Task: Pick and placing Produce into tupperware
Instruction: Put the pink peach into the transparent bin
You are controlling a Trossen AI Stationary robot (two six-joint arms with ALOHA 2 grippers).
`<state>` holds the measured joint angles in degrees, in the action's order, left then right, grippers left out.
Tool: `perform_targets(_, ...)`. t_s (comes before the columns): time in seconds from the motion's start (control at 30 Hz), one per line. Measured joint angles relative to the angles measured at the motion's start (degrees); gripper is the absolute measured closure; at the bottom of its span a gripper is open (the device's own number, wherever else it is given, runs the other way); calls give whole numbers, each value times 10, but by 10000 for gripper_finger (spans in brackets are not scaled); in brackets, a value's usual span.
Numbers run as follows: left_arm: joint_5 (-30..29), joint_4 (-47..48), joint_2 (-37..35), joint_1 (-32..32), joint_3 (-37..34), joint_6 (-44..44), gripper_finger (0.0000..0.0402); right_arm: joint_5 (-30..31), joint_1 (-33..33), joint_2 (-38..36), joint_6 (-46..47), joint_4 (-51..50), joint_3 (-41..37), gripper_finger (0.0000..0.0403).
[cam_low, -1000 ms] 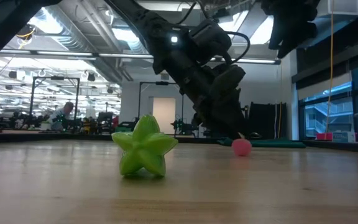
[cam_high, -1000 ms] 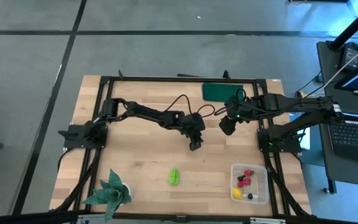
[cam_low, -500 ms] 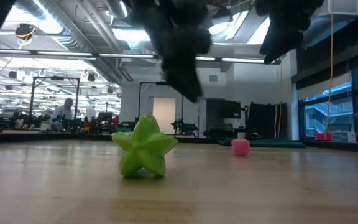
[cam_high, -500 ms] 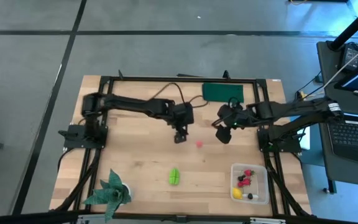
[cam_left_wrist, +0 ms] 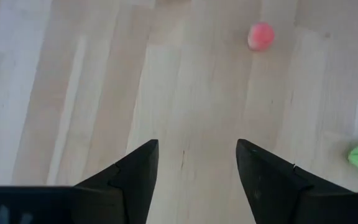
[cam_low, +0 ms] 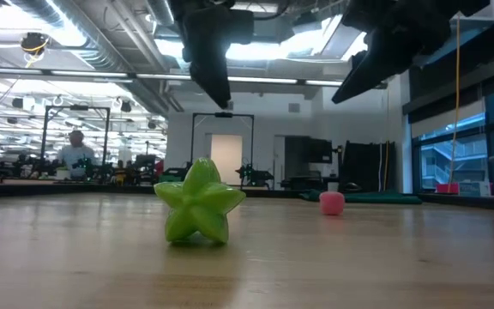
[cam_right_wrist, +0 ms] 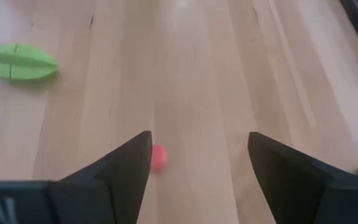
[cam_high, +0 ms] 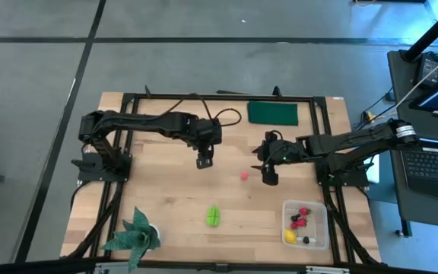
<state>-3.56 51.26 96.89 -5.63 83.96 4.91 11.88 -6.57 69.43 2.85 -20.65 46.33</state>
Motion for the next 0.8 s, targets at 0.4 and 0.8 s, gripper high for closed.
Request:
perform_targets(0.4, -4, 29, 1, 0, -32, -4, 193, 0, -3, 0, 40, 0, 0, 136)
perform_targets(0.8, -5, 27, 1, 0, -35, -6, 193, 1, -3, 0, 103, 54, 0, 136)
